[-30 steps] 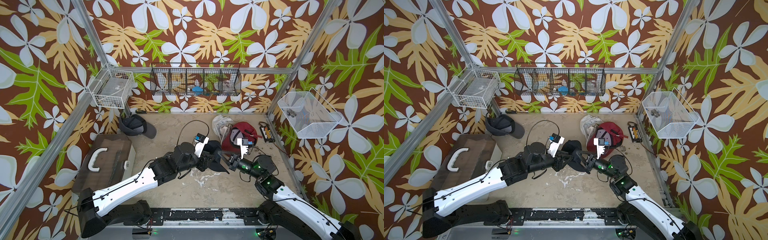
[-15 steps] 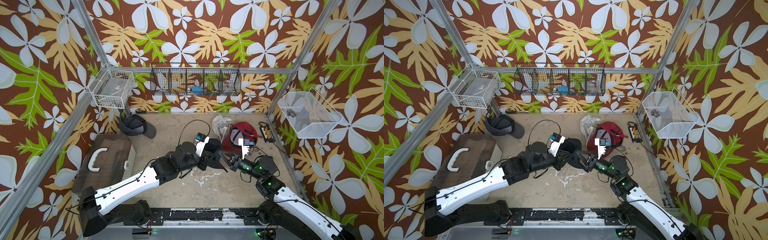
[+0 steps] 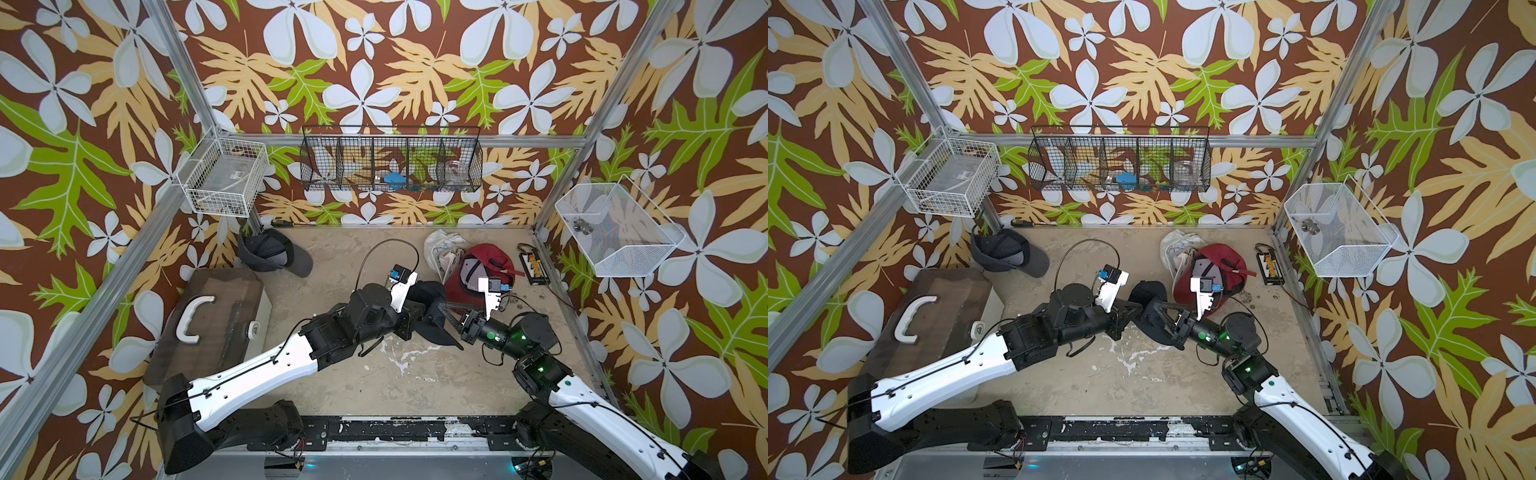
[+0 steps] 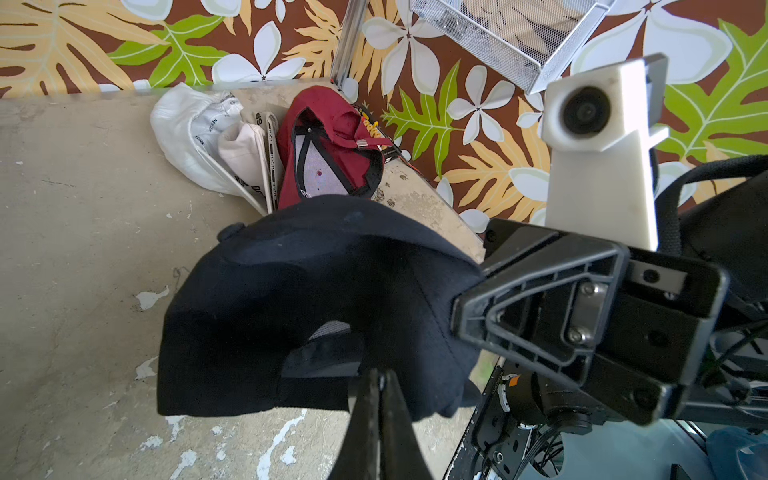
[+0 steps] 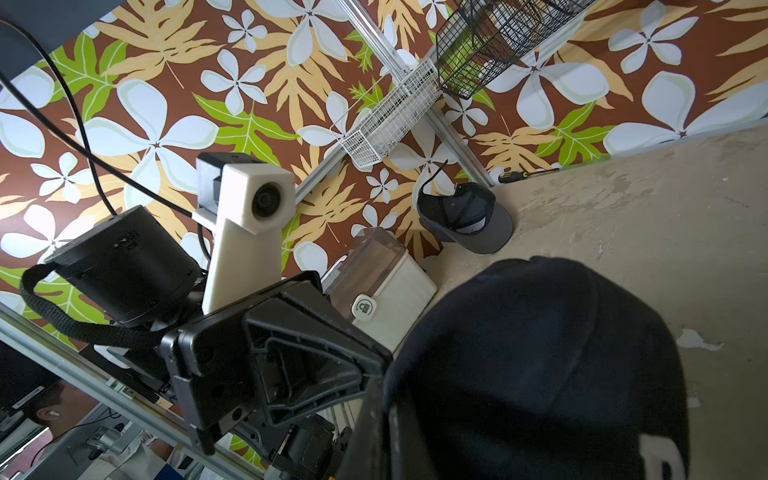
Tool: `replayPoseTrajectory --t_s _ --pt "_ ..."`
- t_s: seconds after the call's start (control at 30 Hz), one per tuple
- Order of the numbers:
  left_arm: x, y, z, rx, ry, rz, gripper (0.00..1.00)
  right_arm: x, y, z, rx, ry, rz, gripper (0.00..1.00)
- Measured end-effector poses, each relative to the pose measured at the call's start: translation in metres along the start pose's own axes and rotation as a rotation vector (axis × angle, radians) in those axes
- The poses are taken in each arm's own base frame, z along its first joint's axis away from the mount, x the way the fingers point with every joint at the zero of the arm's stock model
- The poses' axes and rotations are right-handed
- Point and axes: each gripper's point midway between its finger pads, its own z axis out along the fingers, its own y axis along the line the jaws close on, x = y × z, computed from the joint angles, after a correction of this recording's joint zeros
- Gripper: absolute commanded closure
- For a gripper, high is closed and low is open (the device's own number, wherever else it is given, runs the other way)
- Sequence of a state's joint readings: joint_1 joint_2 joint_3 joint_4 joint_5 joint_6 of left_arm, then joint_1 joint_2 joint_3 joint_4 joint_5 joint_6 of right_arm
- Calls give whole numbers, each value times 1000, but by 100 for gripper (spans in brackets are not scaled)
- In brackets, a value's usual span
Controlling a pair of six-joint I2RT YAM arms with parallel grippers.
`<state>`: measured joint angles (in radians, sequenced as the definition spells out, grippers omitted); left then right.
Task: Open the adjustable buckle of the baseball cap
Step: Open the adjustable buckle on the baseball cap.
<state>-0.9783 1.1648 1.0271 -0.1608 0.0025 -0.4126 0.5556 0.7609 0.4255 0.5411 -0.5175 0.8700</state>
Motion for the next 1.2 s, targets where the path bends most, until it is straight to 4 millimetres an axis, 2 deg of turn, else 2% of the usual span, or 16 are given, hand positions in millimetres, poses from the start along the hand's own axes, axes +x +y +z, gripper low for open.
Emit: replayPoseTrajectory --t_s 0.27,0.67,0.9,1.13,1.2 --pt "-17 2 -17 -23 -70 12 100 0 -4 -3 26 -4 -8 100" --pt "-27 10 -41 -83 -116 42 100 1 -6 -7 40 1 -26 100" --pt "-23 20 -52 -124 -131 45 100 1 -10 -10 64 2 -27 100" --pt "-14 28 -53 -151 -112 47 100 -2 -8 -9 63 5 -27 100" --pt "-12 29 -51 -154 -105 47 89 -3 -8 -8 63 6 -26 100"
